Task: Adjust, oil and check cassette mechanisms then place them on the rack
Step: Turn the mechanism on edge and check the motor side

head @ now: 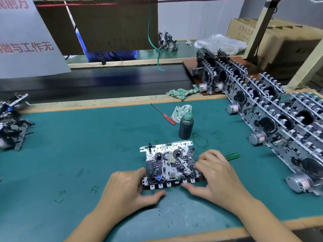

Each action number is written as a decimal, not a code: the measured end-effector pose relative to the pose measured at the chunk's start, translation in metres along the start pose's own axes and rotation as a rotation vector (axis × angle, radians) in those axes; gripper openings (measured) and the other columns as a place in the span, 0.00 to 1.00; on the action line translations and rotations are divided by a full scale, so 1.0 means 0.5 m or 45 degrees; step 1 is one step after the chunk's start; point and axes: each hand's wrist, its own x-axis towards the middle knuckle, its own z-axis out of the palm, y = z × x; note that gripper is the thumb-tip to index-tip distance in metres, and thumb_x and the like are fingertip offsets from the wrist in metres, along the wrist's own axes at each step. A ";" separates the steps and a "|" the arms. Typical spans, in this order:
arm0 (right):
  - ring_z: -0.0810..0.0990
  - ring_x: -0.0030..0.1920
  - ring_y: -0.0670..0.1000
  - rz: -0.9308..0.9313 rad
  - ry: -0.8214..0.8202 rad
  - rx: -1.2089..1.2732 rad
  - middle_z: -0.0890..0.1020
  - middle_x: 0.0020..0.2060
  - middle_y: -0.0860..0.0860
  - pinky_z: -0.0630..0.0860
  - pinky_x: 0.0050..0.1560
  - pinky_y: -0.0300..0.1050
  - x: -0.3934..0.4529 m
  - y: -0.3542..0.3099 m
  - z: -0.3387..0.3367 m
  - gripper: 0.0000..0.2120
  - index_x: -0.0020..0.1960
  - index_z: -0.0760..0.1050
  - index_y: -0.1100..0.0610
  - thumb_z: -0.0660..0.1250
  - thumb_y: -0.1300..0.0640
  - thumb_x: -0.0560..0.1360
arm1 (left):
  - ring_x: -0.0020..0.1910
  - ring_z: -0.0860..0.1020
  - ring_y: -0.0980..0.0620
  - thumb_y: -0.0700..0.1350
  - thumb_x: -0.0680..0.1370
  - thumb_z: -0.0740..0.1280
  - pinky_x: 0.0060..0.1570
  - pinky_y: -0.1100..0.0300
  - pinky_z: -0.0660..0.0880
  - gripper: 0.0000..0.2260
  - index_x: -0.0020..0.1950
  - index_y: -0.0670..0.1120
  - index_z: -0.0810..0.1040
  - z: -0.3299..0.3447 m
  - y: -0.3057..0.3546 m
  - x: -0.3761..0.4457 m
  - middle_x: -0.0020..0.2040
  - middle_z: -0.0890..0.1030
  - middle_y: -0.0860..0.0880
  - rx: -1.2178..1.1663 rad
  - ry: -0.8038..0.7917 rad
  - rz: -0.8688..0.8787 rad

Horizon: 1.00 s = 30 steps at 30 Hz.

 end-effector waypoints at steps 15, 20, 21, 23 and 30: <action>0.71 0.34 0.50 0.058 0.034 0.047 0.73 0.28 0.48 0.66 0.45 0.42 0.000 -0.007 0.004 0.24 0.28 0.67 0.54 0.62 0.34 0.69 | 0.17 0.69 0.49 0.73 0.61 0.61 0.19 0.63 0.64 0.27 0.27 0.50 0.64 -0.001 0.010 0.001 0.17 0.67 0.49 0.111 0.003 -0.143; 0.71 0.35 0.49 0.032 -0.001 0.136 0.71 0.26 0.46 0.64 0.48 0.38 -0.001 -0.007 0.002 0.26 0.26 0.66 0.55 0.65 0.33 0.66 | 0.15 0.68 0.47 0.69 0.61 0.61 0.17 0.63 0.62 0.26 0.23 0.46 0.68 0.008 0.025 0.009 0.15 0.65 0.48 0.160 0.045 -0.300; 0.71 0.35 0.49 0.028 0.001 0.144 0.71 0.25 0.46 0.64 0.47 0.37 0.000 -0.008 0.002 0.25 0.26 0.66 0.55 0.66 0.34 0.65 | 0.14 0.67 0.47 0.69 0.61 0.61 0.18 0.64 0.61 0.26 0.22 0.46 0.67 0.007 0.024 0.011 0.15 0.65 0.48 0.154 0.058 -0.301; 0.72 0.34 0.50 0.038 0.024 0.115 0.71 0.25 0.47 0.65 0.47 0.39 0.002 -0.011 0.003 0.24 0.26 0.66 0.55 0.65 0.36 0.67 | 0.15 0.67 0.47 0.70 0.61 0.61 0.19 0.65 0.60 0.25 0.24 0.48 0.62 0.003 0.020 0.013 0.15 0.65 0.47 0.129 0.072 -0.272; 0.73 0.33 0.50 0.053 0.098 -0.005 0.71 0.24 0.47 0.68 0.51 0.46 0.001 -0.013 0.008 0.27 0.25 0.66 0.55 0.63 0.32 0.67 | 0.16 0.67 0.49 0.76 0.59 0.60 0.18 0.65 0.65 0.28 0.28 0.52 0.58 0.000 0.009 0.008 0.16 0.65 0.50 0.003 0.005 -0.160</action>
